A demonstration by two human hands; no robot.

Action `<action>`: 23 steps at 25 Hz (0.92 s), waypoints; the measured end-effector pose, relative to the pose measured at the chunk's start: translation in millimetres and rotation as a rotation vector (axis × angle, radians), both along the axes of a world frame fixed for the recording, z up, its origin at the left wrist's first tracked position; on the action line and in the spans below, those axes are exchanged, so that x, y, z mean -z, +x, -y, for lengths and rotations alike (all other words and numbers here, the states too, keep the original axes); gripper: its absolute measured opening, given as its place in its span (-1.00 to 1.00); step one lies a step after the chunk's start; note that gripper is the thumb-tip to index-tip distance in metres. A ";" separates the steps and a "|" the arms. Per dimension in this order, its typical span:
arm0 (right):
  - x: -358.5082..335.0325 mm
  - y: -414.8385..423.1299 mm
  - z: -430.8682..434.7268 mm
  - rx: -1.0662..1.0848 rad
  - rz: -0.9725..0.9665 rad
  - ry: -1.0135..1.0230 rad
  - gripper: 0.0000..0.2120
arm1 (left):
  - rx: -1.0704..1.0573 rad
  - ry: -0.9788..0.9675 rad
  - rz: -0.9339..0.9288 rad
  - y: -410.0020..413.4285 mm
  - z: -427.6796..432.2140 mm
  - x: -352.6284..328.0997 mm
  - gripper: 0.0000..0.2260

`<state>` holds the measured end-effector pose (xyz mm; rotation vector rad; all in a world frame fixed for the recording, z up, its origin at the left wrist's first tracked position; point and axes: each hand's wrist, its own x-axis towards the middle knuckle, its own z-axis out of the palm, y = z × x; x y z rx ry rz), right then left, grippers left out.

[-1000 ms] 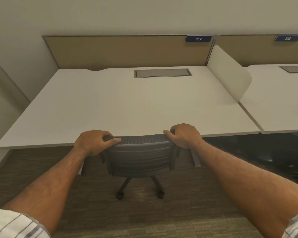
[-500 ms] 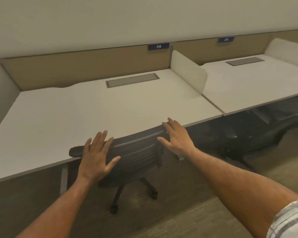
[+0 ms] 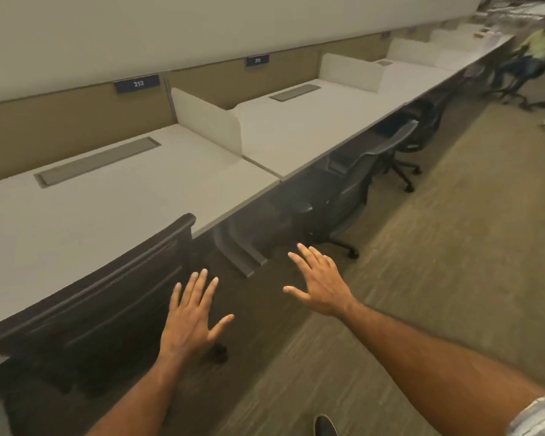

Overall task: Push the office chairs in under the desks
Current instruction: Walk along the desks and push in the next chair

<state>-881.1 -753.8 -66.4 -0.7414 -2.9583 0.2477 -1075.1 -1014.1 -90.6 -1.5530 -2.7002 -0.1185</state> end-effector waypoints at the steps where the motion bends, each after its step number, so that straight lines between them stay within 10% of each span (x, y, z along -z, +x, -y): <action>1: 3.7 21.2 -8.2 0.043 0.004 -0.008 -0.19 | 0.018 -0.017 0.011 10.9 -14.4 3.0 -0.18; 23: 35.9 279.6 -353.8 0.270 0.097 -0.149 -0.17 | 0.257 -0.087 0.067 206.3 -445.2 2.9 -0.03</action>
